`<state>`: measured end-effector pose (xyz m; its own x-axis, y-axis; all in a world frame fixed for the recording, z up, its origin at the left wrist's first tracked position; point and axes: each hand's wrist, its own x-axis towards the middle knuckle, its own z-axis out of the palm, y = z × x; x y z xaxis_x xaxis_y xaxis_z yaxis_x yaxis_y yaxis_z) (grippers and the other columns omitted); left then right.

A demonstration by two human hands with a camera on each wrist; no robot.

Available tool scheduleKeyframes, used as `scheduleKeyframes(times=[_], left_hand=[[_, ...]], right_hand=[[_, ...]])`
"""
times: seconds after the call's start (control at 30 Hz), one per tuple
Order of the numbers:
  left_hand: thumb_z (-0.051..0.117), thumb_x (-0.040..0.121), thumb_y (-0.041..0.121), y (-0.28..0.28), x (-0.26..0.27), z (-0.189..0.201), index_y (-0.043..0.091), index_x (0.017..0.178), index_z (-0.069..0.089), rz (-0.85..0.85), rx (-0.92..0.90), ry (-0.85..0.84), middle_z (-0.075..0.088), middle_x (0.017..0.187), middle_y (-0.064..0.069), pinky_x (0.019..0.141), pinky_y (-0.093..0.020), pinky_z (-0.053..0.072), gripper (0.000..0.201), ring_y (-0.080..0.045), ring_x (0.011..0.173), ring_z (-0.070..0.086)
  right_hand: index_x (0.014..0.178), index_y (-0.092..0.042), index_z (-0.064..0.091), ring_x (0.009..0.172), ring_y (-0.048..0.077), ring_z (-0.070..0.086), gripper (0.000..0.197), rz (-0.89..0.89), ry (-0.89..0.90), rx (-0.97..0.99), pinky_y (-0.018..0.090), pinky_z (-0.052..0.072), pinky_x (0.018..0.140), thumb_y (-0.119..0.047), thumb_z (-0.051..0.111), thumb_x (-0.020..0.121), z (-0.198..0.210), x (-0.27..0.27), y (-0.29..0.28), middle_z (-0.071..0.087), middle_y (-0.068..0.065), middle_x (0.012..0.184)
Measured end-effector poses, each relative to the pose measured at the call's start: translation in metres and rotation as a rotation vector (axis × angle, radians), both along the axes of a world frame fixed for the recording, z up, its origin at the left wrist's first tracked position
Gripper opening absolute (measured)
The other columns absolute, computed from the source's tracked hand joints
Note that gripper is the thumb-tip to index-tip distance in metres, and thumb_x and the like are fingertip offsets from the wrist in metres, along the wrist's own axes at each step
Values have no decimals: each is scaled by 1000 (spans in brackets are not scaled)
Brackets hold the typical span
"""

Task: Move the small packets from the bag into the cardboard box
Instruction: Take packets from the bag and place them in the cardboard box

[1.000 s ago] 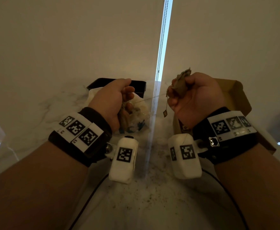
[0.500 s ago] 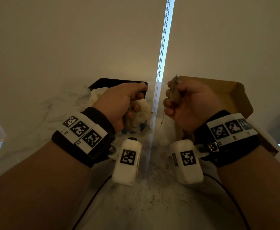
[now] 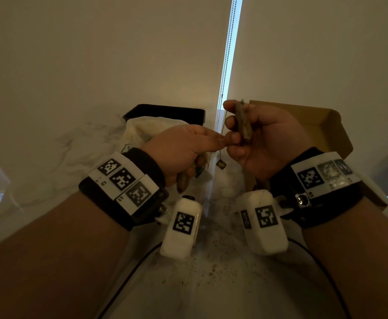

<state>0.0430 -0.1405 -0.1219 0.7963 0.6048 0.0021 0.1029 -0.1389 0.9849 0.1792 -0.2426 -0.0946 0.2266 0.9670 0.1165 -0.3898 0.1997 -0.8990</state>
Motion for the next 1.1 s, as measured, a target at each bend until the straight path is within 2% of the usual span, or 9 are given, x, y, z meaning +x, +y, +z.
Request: scheduleKeyframes(times=[0.1,0.17,0.3,0.4,0.53,0.73,0.83,0.97,1.1], left_hand=[[67,94,32,1,1,-1,22,91,71,48,2,-30,52,71,-7,41,-23,32,11,-15,50,39],[66,94,27,1,2,0,18,91,68,87,2,-56,56,81,-11,40,-22,33,10,-16,57,44],[64,95,26,2,0,2,16,95,69,121,-6,-79,68,90,-2,38,-21,35,11,-10,58,49],[65,95,28,7,-3,2,15,97,73,177,25,-82,68,86,0,38,-21,36,15,-9,56,49],[65,95,28,9,-4,1,19,96,76,220,15,-90,71,85,4,40,-25,37,13,-9,54,50],[59,100,23,9,-5,3,23,103,75,279,49,-126,70,83,7,38,-21,38,16,-7,54,50],[58,100,16,10,-5,4,22,104,73,301,67,-129,71,84,6,41,-18,40,17,-9,58,52],[62,97,16,10,-5,4,23,96,71,324,143,-104,73,79,8,44,-20,40,11,-9,57,53],[66,95,21,6,-8,7,24,93,72,246,232,-23,73,82,4,46,-24,43,8,-7,54,53]], right_hand=[[98,-11,64,50,13,47,35,-2,7,10,20,35,44,-6,30,90,0,1,-1,56,3,69],[100,-11,63,49,13,47,35,4,16,17,20,35,43,-6,30,89,1,1,-1,55,3,69],[99,-13,66,52,15,46,37,21,42,47,20,34,47,-10,31,86,2,3,-2,55,3,70],[99,-14,67,55,16,47,33,17,64,72,24,34,50,-20,41,81,4,5,-2,55,2,71],[99,-16,67,57,16,49,31,-38,109,117,25,36,51,-20,37,94,5,8,0,55,0,71],[102,-16,65,58,16,52,29,-111,99,137,25,37,55,-17,37,95,3,8,2,59,1,70],[104,-17,64,59,16,52,30,-121,76,141,25,39,54,-14,37,94,2,8,2,61,4,79],[104,-19,64,61,15,53,27,-123,52,154,24,41,54,-12,40,95,1,8,1,64,7,96],[104,-20,65,63,15,55,25,-175,26,170,24,42,52,-10,43,96,0,9,4,65,5,96]])
